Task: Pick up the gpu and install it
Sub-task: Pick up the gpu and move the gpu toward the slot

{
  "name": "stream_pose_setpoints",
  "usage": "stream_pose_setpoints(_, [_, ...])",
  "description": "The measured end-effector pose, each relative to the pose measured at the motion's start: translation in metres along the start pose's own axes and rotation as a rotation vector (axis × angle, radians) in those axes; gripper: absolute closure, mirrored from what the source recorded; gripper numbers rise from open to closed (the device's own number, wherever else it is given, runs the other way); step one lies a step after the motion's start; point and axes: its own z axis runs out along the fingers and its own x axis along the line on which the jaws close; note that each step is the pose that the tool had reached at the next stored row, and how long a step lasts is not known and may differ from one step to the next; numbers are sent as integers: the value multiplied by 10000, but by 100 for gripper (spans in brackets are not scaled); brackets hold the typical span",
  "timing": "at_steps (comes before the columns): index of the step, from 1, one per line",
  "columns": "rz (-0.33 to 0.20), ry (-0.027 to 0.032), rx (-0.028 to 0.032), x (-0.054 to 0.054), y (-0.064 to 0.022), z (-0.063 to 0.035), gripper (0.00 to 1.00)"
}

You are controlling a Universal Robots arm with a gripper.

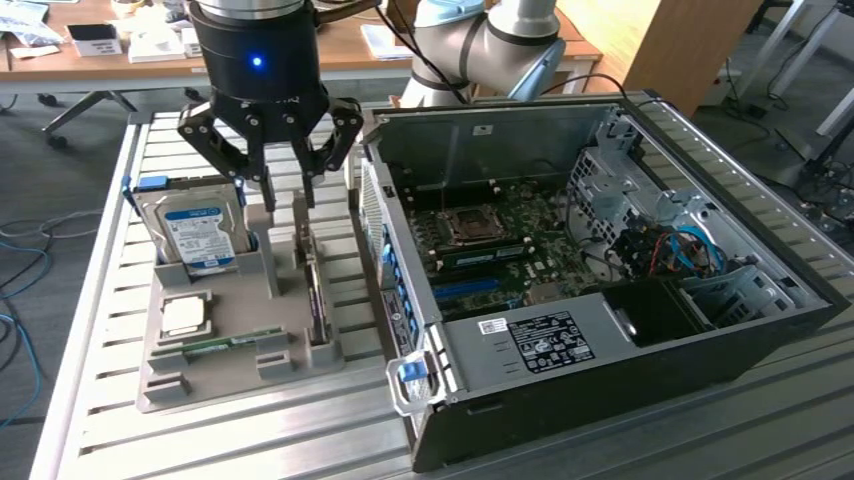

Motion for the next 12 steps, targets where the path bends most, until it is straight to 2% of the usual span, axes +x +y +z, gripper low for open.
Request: stream_pose_setpoints(12, [1,-1,-1,-29,1,42,58])
